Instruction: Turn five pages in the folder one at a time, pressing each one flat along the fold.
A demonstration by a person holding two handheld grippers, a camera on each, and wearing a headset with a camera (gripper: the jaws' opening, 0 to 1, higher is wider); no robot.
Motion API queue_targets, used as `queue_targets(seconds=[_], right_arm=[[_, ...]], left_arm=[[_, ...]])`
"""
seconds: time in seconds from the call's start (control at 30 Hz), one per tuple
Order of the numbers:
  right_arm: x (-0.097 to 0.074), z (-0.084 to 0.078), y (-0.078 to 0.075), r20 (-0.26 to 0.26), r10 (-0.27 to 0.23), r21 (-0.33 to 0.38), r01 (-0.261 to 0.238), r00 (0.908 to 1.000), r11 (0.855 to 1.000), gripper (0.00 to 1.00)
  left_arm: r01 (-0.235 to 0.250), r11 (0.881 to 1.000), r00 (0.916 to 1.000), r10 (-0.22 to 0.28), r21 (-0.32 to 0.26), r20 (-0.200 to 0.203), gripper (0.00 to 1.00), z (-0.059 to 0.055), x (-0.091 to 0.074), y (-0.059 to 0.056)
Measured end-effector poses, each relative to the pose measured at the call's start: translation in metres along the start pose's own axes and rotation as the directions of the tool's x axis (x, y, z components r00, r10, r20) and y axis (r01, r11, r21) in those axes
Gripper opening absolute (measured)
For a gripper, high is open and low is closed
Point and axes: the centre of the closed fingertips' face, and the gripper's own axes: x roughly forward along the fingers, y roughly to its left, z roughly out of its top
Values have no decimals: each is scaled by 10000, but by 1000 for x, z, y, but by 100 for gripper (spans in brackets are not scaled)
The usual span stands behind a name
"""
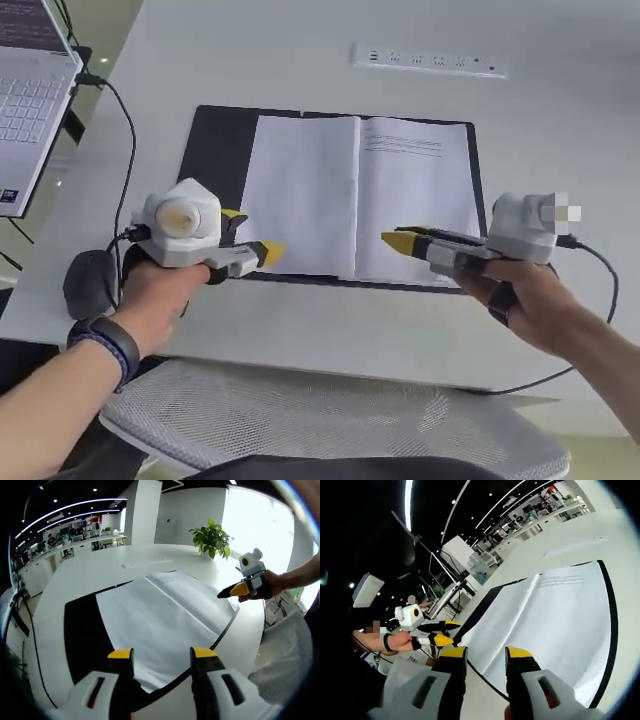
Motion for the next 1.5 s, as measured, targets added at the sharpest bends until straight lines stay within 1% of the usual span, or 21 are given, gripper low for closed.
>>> queue_targets(seconds=[0.03, 0.07, 0.17, 0.23, 0.33, 0.4, 0.43, 0.53, 0.63, 0.67, 0.7, 0.73, 0.9, 1.0, 1.1, 1.23, 1.3, 1.37, 1.5], right_arm=[[-6, 3, -5, -25, -226, -221, 226, 9997, 9995, 29], [-10, 6, -6, 28, -331, -361, 331, 9994, 9988, 29], [-24, 15, -12, 198, -603, -495, 612, 9980, 9969, 32], [-35, 21, -19, 335, -970, -740, 993, 9947, 9923, 33], [-52, 29, -26, 540, -1346, -931, 1392, 9894, 9859, 37], [-59, 32, -29, 586, -1513, -1060, 1568, 9868, 9819, 40], [-65, 33, -31, 578, -1673, -1183, 1732, 9842, 9778, 41], [-77, 34, -34, 534, -1915, -1466, 1973, 9800, 9693, 45], [-88, 35, -37, 491, -2154, -1738, 2208, 9753, 9597, 46], [-93, 34, -40, 451, -2299, -1879, 2343, 9722, 9538, 47], [-95, 34, -41, 443, -2365, -1932, 2405, 9706, 9512, 47], [-99, 34, -41, 431, -2477, -2035, 2513, 9679, 9463, 48], [-116, 31, -42, 519, -2760, -2107, 2807, 9598, 9364, 52], [-124, 27, -40, 481, -2932, -2258, 2964, 9548, 9280, 54], [-131, 19, -36, 332, -3112, -2528, 3092, 9498, 9168, 58], [-133, 9, -31, 221, -3245, -2628, 3186, 9456, 9107, 60], [-134, 3, -30, 108, -3354, -2720, 3255, 9420, 9056, 62], [-134, -2, -28, 36, -3381, -2743, 3261, 9411, 9047, 64], [-134, -10, -24, -81, -3464, -2813, 3303, 9381, 9010, 67]], left_arm=[[14, 10000, 9999, -14, -6, 112, 43, 3, -2, 0], [2, 10000, 9999, -2, 5, 169, 43, 5, -3, 0], [-63, 10000, 9996, 62, 57, 276, 45, 11, -7, 0], [-68, 9999, 9993, 62, 151, 358, 45, 15, -10, 0], [-68, 9992, 9991, 52, 390, 418, 47, 21, -14, -1], [-68, 9986, 9991, 47, 519, 419, 47, 23, -17, -1], [-62, 9985, 9991, 39, 551, 419, 48, 24, -18, 0], [-91, 9973, 9990, 60, 722, 435, 49, 29, -23, -1], [-176, 9957, 9989, 136, 913, 441, 51, 32, -27, -1], [-196, 9953, 9989, 154, 953, 442, 51, 33, -28, -1], [-214, 9951, 9988, 170, 961, 459, 53, 34, -30, -1], [-227, 9951, 9987, 182, 959, 472, 53, 35, -32, -1], [-274, 9944, 9981, 215, 1025, 581, 57, 40, -41, -3], [-336, 9943, 9975, 269, 1017, 658, 60, 41, -49, -3], [-424, 9939, 9970, 355, 1018, 688, 61, 41, -55, -3], [-509, 9951, 9958, 442, 847, 801, 64, 39, -64, -2], [-568, 9954, 9958, 509, 769, 766, 65, 36, -69, -1], [-663, 9960, 9943, 609, 599, 874, 67, 35, -75, 0], [-694, 9966, 9939, 652, 452, 886, 70, 29, -82, -1]])
